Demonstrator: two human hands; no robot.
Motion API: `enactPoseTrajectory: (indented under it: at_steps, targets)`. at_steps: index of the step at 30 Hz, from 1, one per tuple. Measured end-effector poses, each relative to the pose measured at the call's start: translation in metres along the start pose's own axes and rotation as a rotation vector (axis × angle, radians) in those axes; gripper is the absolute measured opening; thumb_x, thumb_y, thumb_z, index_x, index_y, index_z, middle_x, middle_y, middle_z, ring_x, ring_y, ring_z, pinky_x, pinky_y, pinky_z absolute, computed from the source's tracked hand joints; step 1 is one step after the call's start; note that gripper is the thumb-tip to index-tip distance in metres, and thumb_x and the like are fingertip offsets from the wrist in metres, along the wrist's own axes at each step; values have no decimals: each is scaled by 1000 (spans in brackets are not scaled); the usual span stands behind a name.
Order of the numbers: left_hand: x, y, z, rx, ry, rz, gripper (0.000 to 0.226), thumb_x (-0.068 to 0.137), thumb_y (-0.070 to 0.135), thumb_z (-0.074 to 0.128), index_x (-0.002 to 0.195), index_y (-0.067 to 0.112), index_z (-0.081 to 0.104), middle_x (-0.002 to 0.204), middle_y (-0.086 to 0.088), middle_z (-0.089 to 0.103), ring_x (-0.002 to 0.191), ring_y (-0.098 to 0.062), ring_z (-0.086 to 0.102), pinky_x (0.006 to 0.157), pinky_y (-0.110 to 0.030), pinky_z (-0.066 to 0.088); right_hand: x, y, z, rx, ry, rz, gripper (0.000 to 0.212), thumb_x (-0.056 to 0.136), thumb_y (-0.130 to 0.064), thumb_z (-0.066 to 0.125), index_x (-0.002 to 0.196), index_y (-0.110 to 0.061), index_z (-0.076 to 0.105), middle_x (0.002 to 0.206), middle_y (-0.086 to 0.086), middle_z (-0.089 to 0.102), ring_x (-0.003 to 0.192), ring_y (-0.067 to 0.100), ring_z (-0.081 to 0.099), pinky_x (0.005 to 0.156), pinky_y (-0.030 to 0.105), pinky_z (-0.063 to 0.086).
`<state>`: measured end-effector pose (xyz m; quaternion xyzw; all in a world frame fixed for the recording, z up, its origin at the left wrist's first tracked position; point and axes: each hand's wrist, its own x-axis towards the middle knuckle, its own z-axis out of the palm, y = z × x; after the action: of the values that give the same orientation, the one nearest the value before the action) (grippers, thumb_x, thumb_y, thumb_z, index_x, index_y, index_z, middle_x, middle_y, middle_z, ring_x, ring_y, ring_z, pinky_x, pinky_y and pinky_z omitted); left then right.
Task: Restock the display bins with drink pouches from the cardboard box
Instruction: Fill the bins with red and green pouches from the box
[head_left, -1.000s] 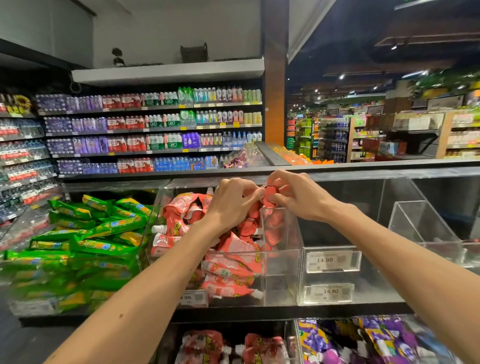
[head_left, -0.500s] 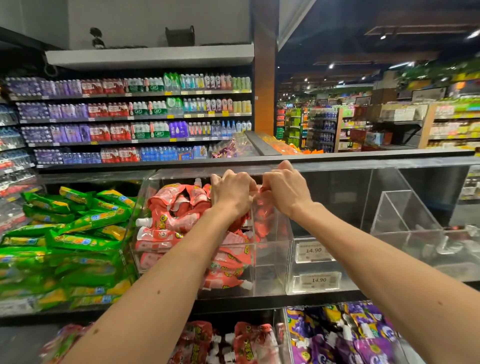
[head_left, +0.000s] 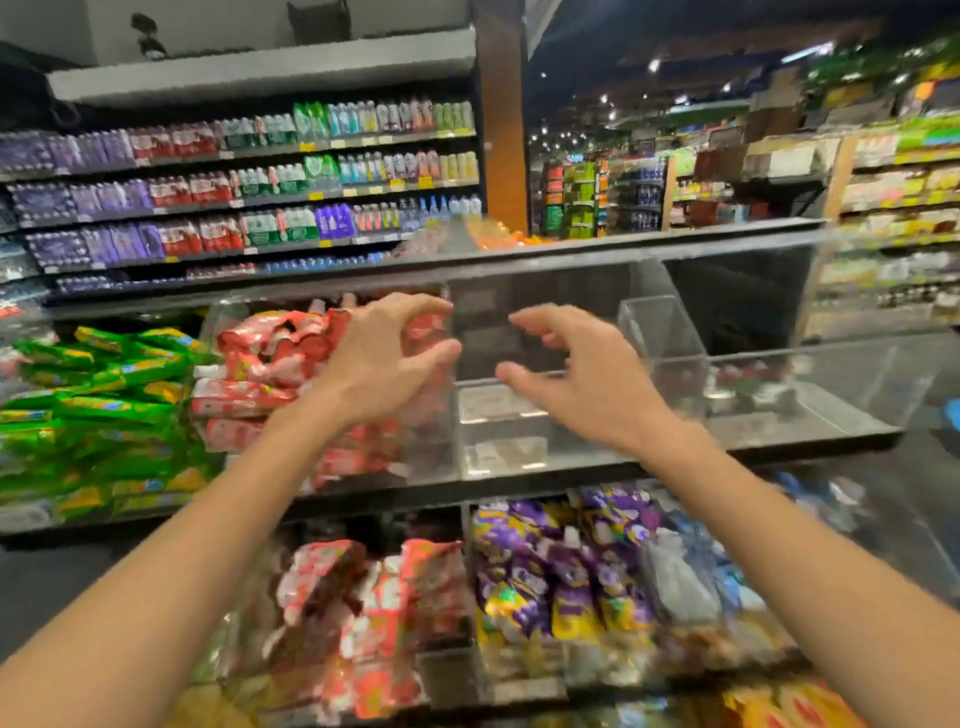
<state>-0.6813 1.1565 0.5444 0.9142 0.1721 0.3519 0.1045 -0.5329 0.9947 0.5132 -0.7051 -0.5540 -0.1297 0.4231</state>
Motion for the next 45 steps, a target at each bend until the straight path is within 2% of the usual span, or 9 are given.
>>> enactPoseTrajectory:
  at_steps: [5,13,18,22,27,33,39,42,45]
  targets:
    - [-67,116,81,-119,-52,124,50,81,51,65,124,26,63,123,4,61,114,-12,55,98,-26,39,-179,75,-82,-10,109,152,60,78,-52,67,126,-18,63,117,-3,66,100,7,61,87,15,44]
    - [-154,373,329,-263,-350,538,42,82,44,56,119,25,59,120,-6,62,106,-31,60,89,-37,45,-465,182,-237,-264,192,877,56,74,-58,61,119,-26,64,108,-1,67,100,25,66,84,41,55]
    - [-168,520,445,-225,-583,779,41,76,40,68,114,23,67,114,-5,66,104,-32,63,78,-43,51,-569,225,-321,-407,205,1242,60,84,-54,66,135,-24,54,131,-4,57,123,21,53,99,35,43]
    - [-172,605,516,-221,-809,862,44,84,27,69,127,21,61,128,-7,59,118,-33,53,90,-43,45,-608,265,-364,-401,192,1432,54,94,-50,60,139,-25,48,137,-4,52,130,19,47,101,35,43]
    - [-170,671,623,-295,-1054,839,37,94,32,61,128,17,61,126,-11,63,118,-34,57,91,-40,47,-636,339,-399,-368,244,1604,45,97,-41,59,136,-19,54,134,-1,57,126,19,51,101,34,44]
    - [-161,707,764,-270,-1279,713,25,95,30,59,111,14,68,110,-12,70,109,-34,62,82,-40,50,-663,459,-422,-247,275,1819,35,99,-34,58,127,-13,59,118,4,66,97,14,60,80,30,48]
    - [-171,717,892,-95,-1617,621,27,85,42,58,95,19,67,106,-9,72,102,-32,65,84,-41,52,-702,545,-420,-5,185,2082,29,95,-31,64,106,-4,62,109,11,64,107,29,60,86,34,45]
    - [-187,731,926,-61,-1751,611,33,88,35,67,113,14,68,114,-9,71,109,-30,63,85,-36,49,-727,574,-414,55,122,2185,22,91,-31,68,107,-15,66,117,7,65,111,28,61,89,34,48]
    - [-215,748,956,-69,-1815,778,51,89,34,70,134,17,56,131,-9,61,123,-29,56,96,-37,47,-753,600,-402,102,71,2246,14,90,-28,69,99,-18,68,112,2,67,109,24,62,90,35,50]
